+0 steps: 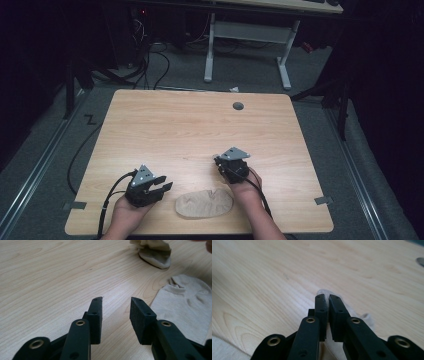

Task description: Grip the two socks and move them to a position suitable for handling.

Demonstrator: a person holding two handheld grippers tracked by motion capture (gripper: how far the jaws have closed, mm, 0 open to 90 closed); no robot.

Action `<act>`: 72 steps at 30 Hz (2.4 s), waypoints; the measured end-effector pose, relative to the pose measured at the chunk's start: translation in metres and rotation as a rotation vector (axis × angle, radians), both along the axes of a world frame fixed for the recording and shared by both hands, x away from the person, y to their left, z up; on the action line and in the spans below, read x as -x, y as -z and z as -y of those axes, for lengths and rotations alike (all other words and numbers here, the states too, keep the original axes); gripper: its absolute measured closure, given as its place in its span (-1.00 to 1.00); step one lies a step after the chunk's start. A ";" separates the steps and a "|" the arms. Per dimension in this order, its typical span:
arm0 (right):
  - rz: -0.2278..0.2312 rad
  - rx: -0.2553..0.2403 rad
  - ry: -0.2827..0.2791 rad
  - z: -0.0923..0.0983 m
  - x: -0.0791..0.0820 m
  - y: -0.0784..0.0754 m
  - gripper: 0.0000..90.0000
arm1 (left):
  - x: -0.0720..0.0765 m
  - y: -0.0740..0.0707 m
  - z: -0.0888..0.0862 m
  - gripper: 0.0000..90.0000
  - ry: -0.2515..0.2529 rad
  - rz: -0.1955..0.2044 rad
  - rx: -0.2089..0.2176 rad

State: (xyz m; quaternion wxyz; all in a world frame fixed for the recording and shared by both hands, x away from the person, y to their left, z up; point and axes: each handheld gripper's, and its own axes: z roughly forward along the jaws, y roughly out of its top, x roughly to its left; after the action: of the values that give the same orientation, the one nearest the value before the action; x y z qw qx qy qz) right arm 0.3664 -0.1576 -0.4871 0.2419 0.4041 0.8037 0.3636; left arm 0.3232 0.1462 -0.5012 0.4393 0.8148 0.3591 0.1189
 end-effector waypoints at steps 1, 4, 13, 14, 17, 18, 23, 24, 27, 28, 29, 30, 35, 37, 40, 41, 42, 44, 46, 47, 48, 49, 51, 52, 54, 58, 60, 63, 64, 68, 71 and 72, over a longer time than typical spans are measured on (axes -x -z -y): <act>0.009 -0.018 0.007 0.004 0.001 -0.002 0.90 | 0.000 -0.001 0.000 0.39 -0.004 0.003 0.002; 0.024 -0.080 0.035 0.020 0.005 -0.007 0.89 | 0.001 -0.001 0.000 0.39 -0.010 0.003 -0.002; 0.016 -0.130 0.119 0.057 0.009 -0.003 0.86 | -0.001 0.002 0.000 0.38 -0.014 -0.005 -0.011; 0.012 -0.136 0.133 0.061 0.009 -0.003 0.85 | -0.001 0.002 -0.001 0.38 -0.014 -0.007 -0.011; 0.015 -0.133 0.161 0.076 0.010 -0.001 0.79 | -0.002 0.002 -0.001 0.39 -0.014 -0.009 -0.008; 0.011 -0.137 0.172 0.081 0.011 -0.001 0.77 | -0.001 0.001 -0.001 0.39 -0.011 -0.009 -0.010; 0.005 -0.136 0.238 0.107 0.018 0.002 0.67 | 0.000 -0.001 -0.001 0.38 -0.007 -0.002 -0.004; 0.008 -0.133 0.245 0.110 0.019 0.002 0.65 | 0.000 -0.001 -0.001 0.38 -0.006 0.000 -0.004; 0.021 -0.114 0.282 0.120 0.024 0.001 0.60 | 0.000 -0.001 -0.001 0.38 0.000 0.000 -0.010; 0.021 -0.113 0.293 0.122 0.025 0.001 0.58 | -0.001 0.000 0.000 0.38 0.000 -0.002 -0.010; 0.030 -0.096 0.299 0.124 0.028 0.001 0.58 | -0.001 0.000 0.000 0.38 0.001 -0.003 -0.011; 0.029 -0.089 0.298 0.123 0.030 0.001 0.58 | -0.001 0.000 0.001 0.38 0.002 -0.003 -0.012; -0.033 -0.055 0.195 0.107 0.032 0.011 0.81 | -0.001 0.001 0.004 0.38 0.011 0.001 -0.024; -0.068 -0.027 0.154 0.096 0.029 0.017 0.90 | 0.000 0.001 0.005 0.38 0.015 0.002 -0.030; -0.111 -0.003 0.119 0.083 0.025 0.026 0.97 | 0.000 0.001 0.005 0.38 0.015 0.002 -0.030; -0.121 0.014 0.114 0.079 0.023 0.029 0.97 | -0.001 0.001 0.005 0.38 0.014 0.002 -0.027; -0.133 0.025 0.107 0.076 0.022 0.031 0.97 | -0.001 0.001 0.005 0.38 0.013 0.001 -0.026; -0.142 0.035 0.099 0.073 0.021 0.034 0.98 | -0.001 0.001 0.004 0.38 0.011 0.001 -0.023; -0.142 0.035 0.080 0.066 0.021 0.036 0.98 | -0.002 0.001 0.004 0.38 0.010 0.003 -0.023; -0.139 0.035 0.070 0.063 0.021 0.036 0.98 | -0.002 0.001 0.004 0.38 0.011 0.003 -0.022; -0.140 0.032 0.062 0.058 0.021 0.036 0.98 | -0.002 0.001 0.004 0.38 0.013 0.002 -0.023; -0.138 0.037 0.050 0.054 0.021 0.036 0.98 | -0.002 0.001 0.004 0.38 0.013 0.004 -0.025; -0.130 0.046 0.026 0.043 0.020 0.037 0.98 | -0.002 0.001 0.005 0.38 0.013 0.006 -0.028; -0.128 0.051 0.016 0.038 0.020 0.037 0.97 | -0.003 0.001 0.006 0.38 0.013 0.006 -0.030; -0.121 0.060 -0.008 0.029 0.019 0.037 0.94 | -0.004 0.002 0.006 0.38 0.014 0.002 -0.033; -0.061 0.026 0.025 0.038 0.025 0.022 0.91 | -0.006 0.005 0.010 0.38 0.012 -0.005 -0.037; -0.028 0.023 0.079 0.055 0.029 0.015 0.92 | -0.006 0.005 0.009 0.38 0.008 -0.009 -0.029; -0.039 -0.003 0.175 0.086 0.027 0.016 0.94 | -0.005 0.004 0.009 0.38 0.007 -0.005 -0.032; -0.051 -0.008 0.201 0.096 0.025 0.018 0.95 | -0.005 0.004 0.008 0.38 0.006 -0.005 -0.029; -0.086 -0.012 0.228 0.108 0.020 0.026 0.95 | -0.006 0.004 0.008 0.38 0.001 -0.008 -0.027; -0.115 0.012 0.212 0.104 0.015 0.033 0.95 | -0.006 0.005 0.008 0.38 0.006 -0.008 -0.036; -0.122 0.020 0.206 0.103 0.014 0.035 0.95 | -0.007 0.006 0.008 0.38 0.006 -0.008 -0.036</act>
State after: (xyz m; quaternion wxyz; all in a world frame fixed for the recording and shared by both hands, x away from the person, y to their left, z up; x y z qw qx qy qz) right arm 0.3528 -0.2602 -0.5217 0.2325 0.5034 0.7748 0.3035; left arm 0.3298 0.1381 -0.5067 0.4234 0.8241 0.3563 0.1211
